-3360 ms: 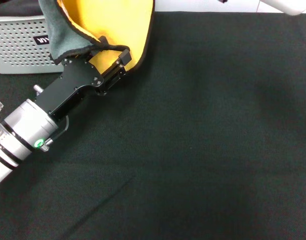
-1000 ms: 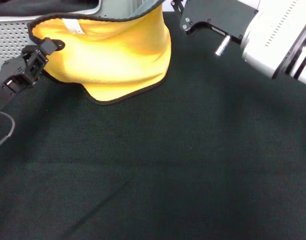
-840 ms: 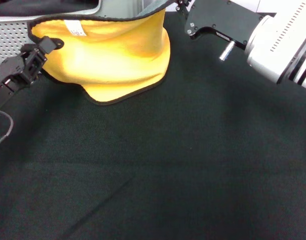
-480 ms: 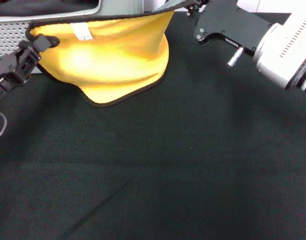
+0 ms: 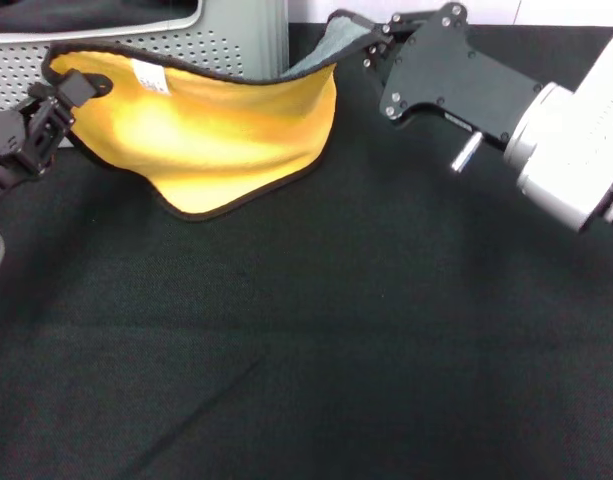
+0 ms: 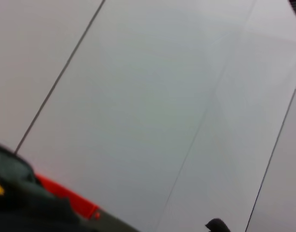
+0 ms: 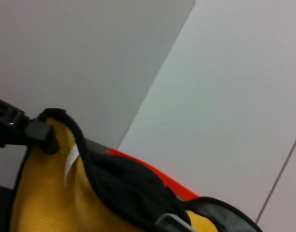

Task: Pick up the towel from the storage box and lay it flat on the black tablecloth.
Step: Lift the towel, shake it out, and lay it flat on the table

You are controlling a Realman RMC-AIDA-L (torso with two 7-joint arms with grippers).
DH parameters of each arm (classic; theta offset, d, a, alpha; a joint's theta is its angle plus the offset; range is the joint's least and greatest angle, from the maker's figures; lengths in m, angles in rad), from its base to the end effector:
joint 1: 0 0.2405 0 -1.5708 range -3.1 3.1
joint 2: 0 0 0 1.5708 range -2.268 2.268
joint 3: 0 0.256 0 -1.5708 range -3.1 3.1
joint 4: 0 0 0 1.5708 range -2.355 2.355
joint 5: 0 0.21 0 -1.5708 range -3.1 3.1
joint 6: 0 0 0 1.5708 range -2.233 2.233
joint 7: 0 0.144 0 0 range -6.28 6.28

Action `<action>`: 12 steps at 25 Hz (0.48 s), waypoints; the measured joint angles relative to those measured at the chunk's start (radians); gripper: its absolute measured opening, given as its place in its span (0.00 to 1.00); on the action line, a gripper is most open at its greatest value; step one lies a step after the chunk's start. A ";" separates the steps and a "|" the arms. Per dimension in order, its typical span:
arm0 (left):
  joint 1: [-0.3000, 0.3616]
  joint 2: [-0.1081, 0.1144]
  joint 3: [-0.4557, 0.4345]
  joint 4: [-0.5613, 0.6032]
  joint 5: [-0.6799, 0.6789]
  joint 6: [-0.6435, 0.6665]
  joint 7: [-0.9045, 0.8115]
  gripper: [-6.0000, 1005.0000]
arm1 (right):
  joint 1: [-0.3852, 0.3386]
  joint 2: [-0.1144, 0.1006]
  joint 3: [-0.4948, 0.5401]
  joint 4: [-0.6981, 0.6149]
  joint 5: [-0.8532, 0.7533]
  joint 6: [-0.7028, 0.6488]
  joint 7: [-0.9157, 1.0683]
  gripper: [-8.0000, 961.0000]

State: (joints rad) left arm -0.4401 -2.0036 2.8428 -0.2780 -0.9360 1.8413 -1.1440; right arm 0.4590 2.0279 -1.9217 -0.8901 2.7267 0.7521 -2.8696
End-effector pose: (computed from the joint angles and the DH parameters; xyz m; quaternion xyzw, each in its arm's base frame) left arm -0.3156 0.2771 0.0565 -0.7531 -0.2800 -0.5179 0.2938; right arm 0.1340 0.3669 -0.0556 -0.8622 -0.1227 0.2995 0.3897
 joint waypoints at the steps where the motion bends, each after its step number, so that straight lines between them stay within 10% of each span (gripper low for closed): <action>1: 0.004 -0.002 0.000 0.000 -0.006 0.012 0.027 0.03 | -0.011 0.000 -0.005 -0.012 0.000 0.001 -0.001 0.02; 12: 0.036 -0.004 0.000 0.000 -0.018 0.060 0.138 0.03 | -0.152 0.000 -0.083 -0.158 0.000 0.014 0.009 0.02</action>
State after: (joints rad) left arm -0.4045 -2.0073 2.8424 -0.2776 -0.9542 1.9015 -1.0064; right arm 0.3066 2.0279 -2.0050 -1.0483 2.7266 0.7658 -2.8606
